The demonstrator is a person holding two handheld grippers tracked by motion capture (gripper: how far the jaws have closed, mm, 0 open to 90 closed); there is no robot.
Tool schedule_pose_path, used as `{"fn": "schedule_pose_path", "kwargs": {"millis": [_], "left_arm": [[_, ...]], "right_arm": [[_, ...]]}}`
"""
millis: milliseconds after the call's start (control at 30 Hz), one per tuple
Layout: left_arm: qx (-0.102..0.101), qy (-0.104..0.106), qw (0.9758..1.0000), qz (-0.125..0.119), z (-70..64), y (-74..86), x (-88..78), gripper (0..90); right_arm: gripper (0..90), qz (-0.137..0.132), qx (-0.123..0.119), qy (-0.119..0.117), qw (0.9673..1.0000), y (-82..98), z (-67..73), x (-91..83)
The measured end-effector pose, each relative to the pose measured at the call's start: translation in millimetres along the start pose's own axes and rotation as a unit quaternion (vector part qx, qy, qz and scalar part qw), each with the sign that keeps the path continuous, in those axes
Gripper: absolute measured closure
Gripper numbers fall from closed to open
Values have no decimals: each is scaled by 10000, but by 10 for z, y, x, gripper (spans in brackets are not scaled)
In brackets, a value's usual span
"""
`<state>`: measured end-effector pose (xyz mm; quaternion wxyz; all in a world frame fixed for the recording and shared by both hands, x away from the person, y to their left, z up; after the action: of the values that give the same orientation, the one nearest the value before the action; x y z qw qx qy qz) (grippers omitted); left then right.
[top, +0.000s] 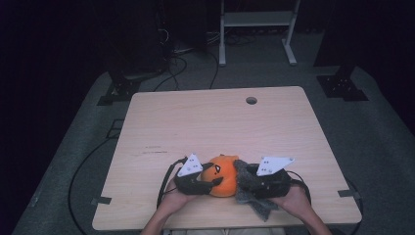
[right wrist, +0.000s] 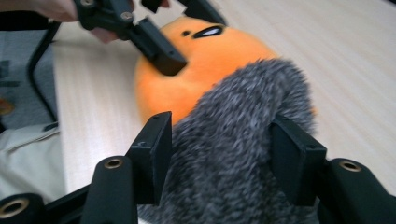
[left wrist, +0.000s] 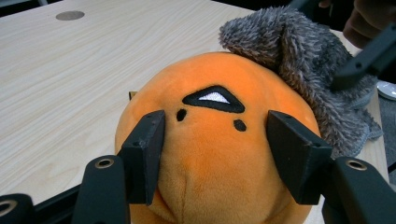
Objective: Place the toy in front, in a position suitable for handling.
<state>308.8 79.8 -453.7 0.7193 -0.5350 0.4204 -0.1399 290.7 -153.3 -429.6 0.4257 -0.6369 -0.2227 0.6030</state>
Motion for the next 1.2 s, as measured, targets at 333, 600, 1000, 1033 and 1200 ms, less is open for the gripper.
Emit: {"fn": "schedule_pose_path", "kwargs": {"millis": [333,600,1000,1033,1200], "left_arm": [[-131,2,9997,206,58,-64,-53,159],[-171,-14,9995,249,34,-75,35,299],[-94,-3,9995,297,49,-87,-3,348],[-147,42,9995,285,58,-77,-13,352],[-228,183,9994,206,69,-63,5,266]], "right_arm": [[710,72,271,174,9995,52,-157,90],[772,-68,-304,-44,9995,-89,100,118],[778,47,-533,127,9985,-134,174,188],[778,44,-452,129,9989,-120,150,165],[776,81,-161,607,9980,-20,-45,-42]]}}
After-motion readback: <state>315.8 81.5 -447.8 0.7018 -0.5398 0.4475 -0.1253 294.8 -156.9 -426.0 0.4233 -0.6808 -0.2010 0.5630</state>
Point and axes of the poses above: each handheld gripper's, and its own axes: x roughly forward along the jaws, y roughly out of its underside, z roughly to its left, the point moved 3 cm from there along x, roughly forward along the jaws, and after that the axes turned 13 degrees about -y, right-handed, at the moved point
